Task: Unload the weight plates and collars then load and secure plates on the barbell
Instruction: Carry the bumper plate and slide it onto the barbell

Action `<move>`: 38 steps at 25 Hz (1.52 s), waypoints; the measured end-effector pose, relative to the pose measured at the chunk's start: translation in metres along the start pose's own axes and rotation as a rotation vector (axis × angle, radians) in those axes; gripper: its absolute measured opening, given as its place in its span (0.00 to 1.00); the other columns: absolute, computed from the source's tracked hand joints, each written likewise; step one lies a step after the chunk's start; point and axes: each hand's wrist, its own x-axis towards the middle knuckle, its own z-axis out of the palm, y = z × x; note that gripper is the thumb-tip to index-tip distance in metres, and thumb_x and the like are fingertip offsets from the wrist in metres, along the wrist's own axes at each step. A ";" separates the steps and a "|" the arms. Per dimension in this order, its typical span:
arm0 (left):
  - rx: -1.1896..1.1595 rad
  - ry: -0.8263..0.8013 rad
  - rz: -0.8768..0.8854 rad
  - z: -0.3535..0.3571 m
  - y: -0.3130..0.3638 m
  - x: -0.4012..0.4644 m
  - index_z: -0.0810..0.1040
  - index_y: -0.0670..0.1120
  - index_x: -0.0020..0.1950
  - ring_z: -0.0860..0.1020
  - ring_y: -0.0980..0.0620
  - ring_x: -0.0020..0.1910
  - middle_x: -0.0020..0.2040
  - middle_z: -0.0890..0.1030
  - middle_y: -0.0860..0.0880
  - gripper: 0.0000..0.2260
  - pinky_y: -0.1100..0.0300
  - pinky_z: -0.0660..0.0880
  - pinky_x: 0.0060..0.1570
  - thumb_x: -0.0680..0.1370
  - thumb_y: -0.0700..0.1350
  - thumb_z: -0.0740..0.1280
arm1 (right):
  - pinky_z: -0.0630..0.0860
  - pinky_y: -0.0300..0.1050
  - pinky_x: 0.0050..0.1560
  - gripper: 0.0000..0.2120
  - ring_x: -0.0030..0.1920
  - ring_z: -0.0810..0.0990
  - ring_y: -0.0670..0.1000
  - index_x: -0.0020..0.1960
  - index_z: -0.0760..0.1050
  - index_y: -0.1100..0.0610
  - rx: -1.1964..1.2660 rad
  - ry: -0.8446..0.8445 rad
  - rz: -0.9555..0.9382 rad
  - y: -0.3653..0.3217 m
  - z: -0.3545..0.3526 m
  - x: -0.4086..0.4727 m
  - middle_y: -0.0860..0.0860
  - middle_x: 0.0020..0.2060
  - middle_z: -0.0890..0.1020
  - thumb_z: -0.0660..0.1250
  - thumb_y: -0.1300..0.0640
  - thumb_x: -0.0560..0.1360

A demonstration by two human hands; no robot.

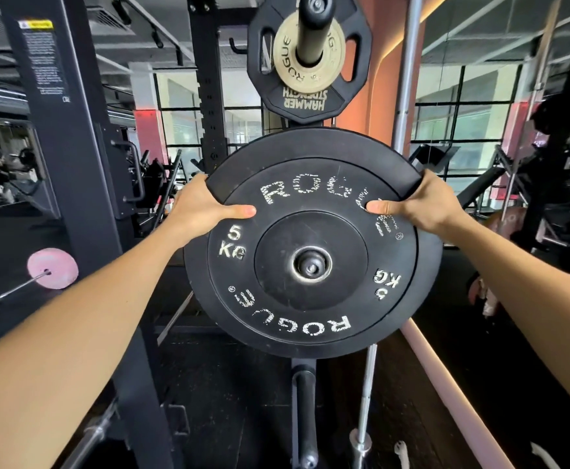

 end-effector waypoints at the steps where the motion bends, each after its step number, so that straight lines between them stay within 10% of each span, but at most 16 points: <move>1: 0.012 -0.005 -0.003 -0.004 0.004 -0.007 0.76 0.51 0.59 0.79 0.57 0.51 0.52 0.81 0.57 0.33 0.58 0.76 0.49 0.58 0.57 0.84 | 0.81 0.47 0.52 0.45 0.48 0.85 0.46 0.57 0.78 0.52 0.019 0.000 0.003 -0.003 -0.003 -0.008 0.45 0.46 0.86 0.84 0.35 0.44; 5: 0.004 0.007 -0.055 -0.021 0.012 -0.039 0.77 0.52 0.59 0.80 0.53 0.54 0.54 0.82 0.56 0.36 0.50 0.77 0.57 0.55 0.59 0.84 | 0.77 0.38 0.40 0.34 0.43 0.83 0.43 0.51 0.79 0.52 0.042 -0.007 0.017 -0.024 -0.008 -0.037 0.44 0.43 0.85 0.85 0.42 0.49; 11: 0.034 0.058 -0.141 -0.110 0.026 -0.109 0.75 0.52 0.48 0.78 0.54 0.49 0.46 0.79 0.57 0.23 0.60 0.72 0.45 0.61 0.52 0.84 | 0.78 0.44 0.54 0.38 0.49 0.83 0.46 0.53 0.82 0.50 0.015 -0.068 -0.043 -0.092 0.022 -0.081 0.43 0.46 0.85 0.82 0.36 0.46; 21: 0.164 0.279 -0.308 -0.328 0.018 -0.241 0.77 0.49 0.53 0.81 0.52 0.50 0.50 0.83 0.53 0.30 0.56 0.78 0.47 0.56 0.53 0.85 | 0.74 0.43 0.45 0.36 0.44 0.81 0.47 0.47 0.81 0.53 0.025 -0.288 -0.253 -0.235 0.144 -0.175 0.45 0.40 0.84 0.77 0.28 0.50; 38: 0.114 0.330 -0.435 -0.545 -0.160 -0.252 0.79 0.48 0.53 0.82 0.52 0.46 0.48 0.84 0.51 0.28 0.58 0.78 0.40 0.58 0.50 0.85 | 0.77 0.49 0.51 0.38 0.47 0.82 0.54 0.50 0.82 0.56 -0.104 -0.413 -0.344 -0.385 0.387 -0.208 0.53 0.43 0.85 0.75 0.28 0.53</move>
